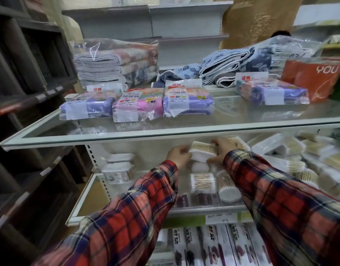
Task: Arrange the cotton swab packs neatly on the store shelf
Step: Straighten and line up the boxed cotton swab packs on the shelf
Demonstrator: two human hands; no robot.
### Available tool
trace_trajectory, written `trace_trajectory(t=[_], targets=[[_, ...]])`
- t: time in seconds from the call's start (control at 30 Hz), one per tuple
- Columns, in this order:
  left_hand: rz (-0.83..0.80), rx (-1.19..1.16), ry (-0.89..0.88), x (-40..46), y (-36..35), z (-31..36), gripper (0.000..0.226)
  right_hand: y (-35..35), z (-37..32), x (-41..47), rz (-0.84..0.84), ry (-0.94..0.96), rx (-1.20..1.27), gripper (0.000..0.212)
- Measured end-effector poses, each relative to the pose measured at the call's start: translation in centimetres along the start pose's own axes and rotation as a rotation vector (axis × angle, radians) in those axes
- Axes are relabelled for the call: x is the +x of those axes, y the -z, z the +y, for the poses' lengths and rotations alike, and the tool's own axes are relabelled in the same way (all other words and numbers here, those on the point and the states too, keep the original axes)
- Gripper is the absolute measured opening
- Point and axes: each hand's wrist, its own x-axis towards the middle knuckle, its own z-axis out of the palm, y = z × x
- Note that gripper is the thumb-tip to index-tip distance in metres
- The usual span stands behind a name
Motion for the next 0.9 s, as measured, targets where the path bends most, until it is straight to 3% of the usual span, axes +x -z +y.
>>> trace_trajectory(t=[0.2,0.4,0.57,0.67,0.9], targets=[[-0.009,-0.123,0.000,-0.1,0.7,0.1,0.033,0.2,-0.4,-0.8,0.048,0.017,0.125,0.086],[0.112,-0.438,0.073,-0.1,2.2,0.2,0.013,1.6,-2.4,-2.5,0.110,0.083,0.139,0.065],[0.062,-0.457,0.104,-1.4,4.2,-1.9,0.036,0.7,-4.6,-4.6,0.138,0.322,0.177,0.079],[0.034,-0.427,0.153,-3.2,5.3,-3.6,0.038,-0.7,-5.7,-5.3,0.100,0.457,0.162,0.083],[0.087,-0.444,0.172,-7.1,7.3,-6.8,0.049,-4.1,-8.0,-6.9,0.112,0.516,0.032,0.083]])
